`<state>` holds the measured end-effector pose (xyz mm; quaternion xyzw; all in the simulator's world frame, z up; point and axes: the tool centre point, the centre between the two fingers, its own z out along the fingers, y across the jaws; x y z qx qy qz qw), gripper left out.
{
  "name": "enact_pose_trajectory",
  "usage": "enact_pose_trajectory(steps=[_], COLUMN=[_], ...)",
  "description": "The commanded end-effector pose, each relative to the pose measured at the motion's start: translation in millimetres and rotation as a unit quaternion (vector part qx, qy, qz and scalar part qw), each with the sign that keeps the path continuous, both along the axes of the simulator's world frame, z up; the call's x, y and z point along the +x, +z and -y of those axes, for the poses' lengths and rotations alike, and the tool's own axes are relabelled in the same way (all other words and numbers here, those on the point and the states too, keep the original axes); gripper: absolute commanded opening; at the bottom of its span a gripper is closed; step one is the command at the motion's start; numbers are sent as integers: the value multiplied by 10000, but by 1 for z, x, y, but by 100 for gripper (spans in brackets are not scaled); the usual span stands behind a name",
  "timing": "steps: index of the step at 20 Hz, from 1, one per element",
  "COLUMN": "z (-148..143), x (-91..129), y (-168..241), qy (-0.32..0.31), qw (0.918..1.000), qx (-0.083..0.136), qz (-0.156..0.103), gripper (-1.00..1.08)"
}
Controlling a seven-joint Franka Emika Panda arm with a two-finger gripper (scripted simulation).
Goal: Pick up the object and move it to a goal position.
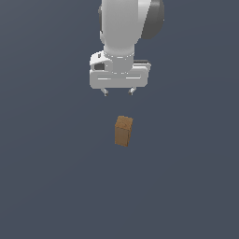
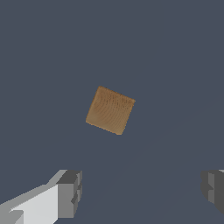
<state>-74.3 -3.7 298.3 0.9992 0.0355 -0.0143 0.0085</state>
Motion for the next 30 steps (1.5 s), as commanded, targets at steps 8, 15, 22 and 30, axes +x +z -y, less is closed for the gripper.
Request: enact_pose_trajectory(steps=[8, 15, 22, 30], z=[-3, -6, -10, -14], x=[8, 15, 23, 30], y=[-14, -30, -46, -65], qy=[830, 1735, 2640, 3646], qw=[9965, 9848, 9645, 9311], qx=[21, 45, 70, 99], qz=[3, 8, 15, 26], gripper=[100, 100, 100, 100])
